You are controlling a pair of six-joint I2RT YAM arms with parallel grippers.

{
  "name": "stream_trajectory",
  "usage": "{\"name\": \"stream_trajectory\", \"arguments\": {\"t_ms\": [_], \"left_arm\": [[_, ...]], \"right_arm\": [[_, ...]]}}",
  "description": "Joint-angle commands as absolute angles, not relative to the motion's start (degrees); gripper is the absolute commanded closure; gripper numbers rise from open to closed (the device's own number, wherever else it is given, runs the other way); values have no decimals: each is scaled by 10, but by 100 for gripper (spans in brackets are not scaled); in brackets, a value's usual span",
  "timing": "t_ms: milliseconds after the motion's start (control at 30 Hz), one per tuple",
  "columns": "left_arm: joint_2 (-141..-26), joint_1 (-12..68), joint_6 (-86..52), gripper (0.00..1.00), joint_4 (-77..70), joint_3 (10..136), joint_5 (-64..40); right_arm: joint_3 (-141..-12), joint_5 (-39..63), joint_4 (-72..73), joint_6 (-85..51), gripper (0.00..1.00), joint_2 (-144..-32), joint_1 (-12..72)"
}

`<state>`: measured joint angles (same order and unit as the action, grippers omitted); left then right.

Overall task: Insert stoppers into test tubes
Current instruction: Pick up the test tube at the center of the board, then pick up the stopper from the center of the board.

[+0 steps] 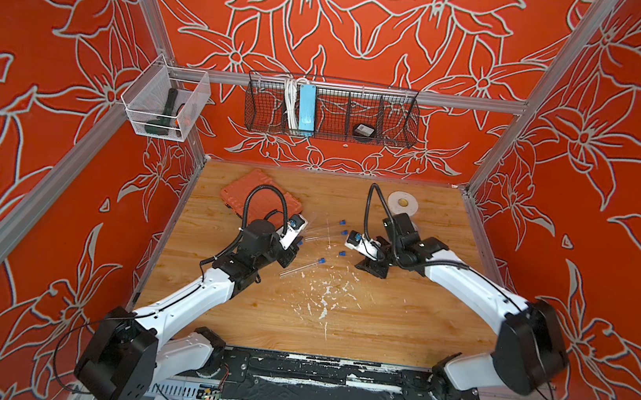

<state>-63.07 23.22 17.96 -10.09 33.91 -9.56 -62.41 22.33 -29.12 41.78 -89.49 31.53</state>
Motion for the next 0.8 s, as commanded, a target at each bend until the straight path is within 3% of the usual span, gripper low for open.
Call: {"name": "stream_trajectory", "arguments": {"t_ms": [0,767], "left_arm": [[-603,229,180,100,-127,329,-110],[-579,229,187,100,-139,317,-109]], "right_arm": [[-682,205,-326,555,54,-952,318],[-855,215,-372,584,65,-1177,318]]}}
